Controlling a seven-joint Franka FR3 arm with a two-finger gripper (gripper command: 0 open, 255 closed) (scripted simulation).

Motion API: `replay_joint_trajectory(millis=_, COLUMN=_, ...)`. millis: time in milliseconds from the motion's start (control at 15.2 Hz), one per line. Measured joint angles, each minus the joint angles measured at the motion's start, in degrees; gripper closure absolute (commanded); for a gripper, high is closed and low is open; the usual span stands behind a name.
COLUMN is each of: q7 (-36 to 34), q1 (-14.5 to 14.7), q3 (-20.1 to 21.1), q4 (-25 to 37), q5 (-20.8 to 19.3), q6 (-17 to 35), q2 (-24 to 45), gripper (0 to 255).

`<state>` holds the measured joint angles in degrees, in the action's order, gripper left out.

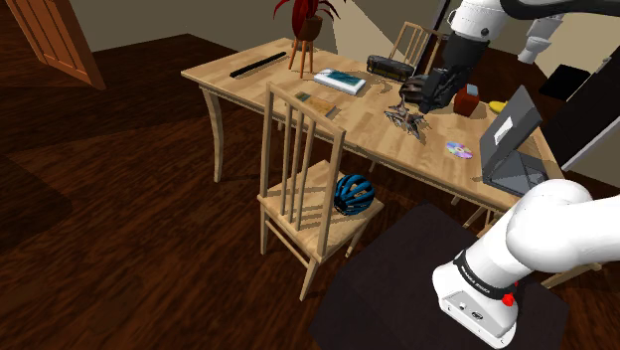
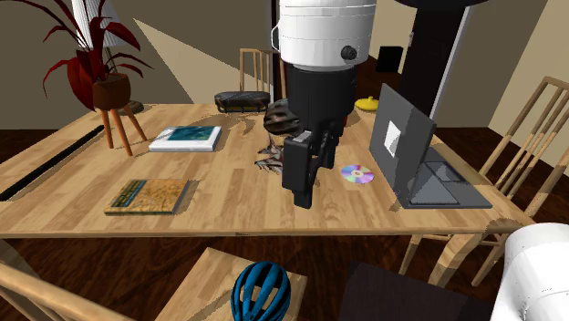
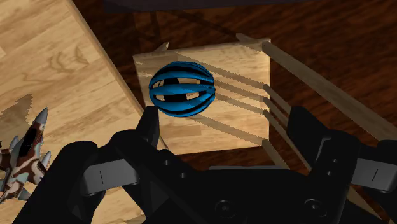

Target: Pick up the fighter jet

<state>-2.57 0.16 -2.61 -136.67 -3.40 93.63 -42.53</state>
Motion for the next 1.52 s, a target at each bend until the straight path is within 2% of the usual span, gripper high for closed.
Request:
replay_joint_trajectory(millis=198, q7=-0.1, q1=-0.6, q3=-0.7, q4=0.0, q5=-0.5, q6=1.7, q2=2.0, gripper=0)
replay_joint_trajectory(millis=792, q7=0.1, q1=-5.1, q3=-6.1, q4=3.7, q5=-3.9, q6=11.3, q2=16.8, gripper=0)
replay_joint_trajectory(millis=1518, q7=0.9, q1=-9.8, q3=-12.7, q4=14.8, q5=-4.0, q6=19.3, q2=37.4, gripper=0)
